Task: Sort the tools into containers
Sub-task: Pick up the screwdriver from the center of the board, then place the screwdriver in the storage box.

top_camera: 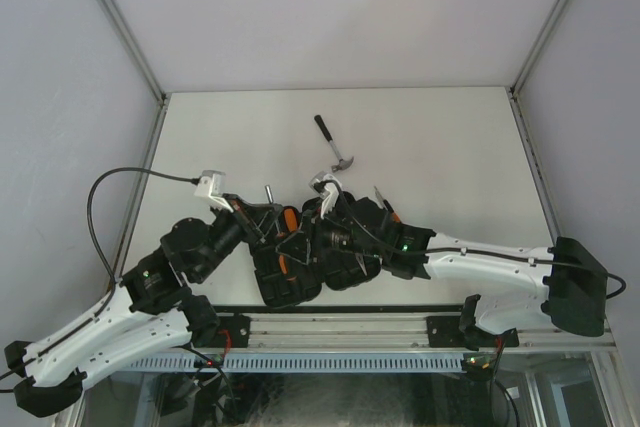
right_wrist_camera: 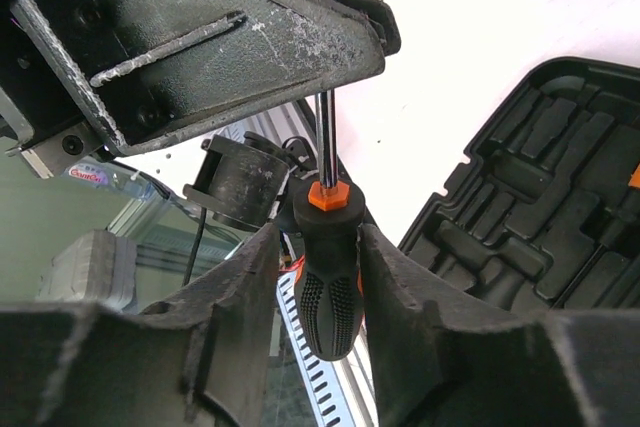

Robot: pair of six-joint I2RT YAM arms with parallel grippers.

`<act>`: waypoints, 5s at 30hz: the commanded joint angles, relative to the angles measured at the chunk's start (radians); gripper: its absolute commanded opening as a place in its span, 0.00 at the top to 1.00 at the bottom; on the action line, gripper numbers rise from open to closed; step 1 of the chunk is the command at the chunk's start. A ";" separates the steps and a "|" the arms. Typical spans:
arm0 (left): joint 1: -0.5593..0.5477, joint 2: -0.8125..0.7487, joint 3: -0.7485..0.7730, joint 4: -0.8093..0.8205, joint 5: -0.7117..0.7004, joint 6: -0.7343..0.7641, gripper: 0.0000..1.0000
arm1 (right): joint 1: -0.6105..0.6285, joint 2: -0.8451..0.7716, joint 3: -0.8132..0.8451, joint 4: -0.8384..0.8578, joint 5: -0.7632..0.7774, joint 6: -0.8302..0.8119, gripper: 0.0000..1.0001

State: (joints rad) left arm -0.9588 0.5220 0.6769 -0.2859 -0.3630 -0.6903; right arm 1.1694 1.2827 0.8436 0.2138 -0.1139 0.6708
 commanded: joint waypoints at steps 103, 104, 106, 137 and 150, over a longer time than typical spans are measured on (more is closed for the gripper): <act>0.267 0.081 -0.274 -0.177 0.089 -0.224 0.32 | -0.104 -0.054 -0.001 -0.397 0.167 0.043 1.00; 0.267 0.080 -0.274 -0.178 0.088 -0.220 0.32 | -0.106 -0.031 0.018 -0.409 0.148 0.030 1.00; 0.266 0.079 -0.275 -0.182 0.088 -0.222 0.32 | -0.107 0.014 0.062 -0.446 0.112 0.002 1.00; 0.267 0.025 -0.312 -0.184 0.088 -0.258 0.33 | -0.132 0.401 0.283 -0.600 -0.016 0.034 1.00; 0.266 0.039 -0.311 -0.190 0.105 -0.289 0.34 | -0.130 0.460 0.298 -0.625 -0.011 0.039 0.97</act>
State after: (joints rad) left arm -0.6899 0.5594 0.3500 -0.4969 -0.2592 -0.9577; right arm 1.0412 1.7367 1.0988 -0.4213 -0.1314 0.6971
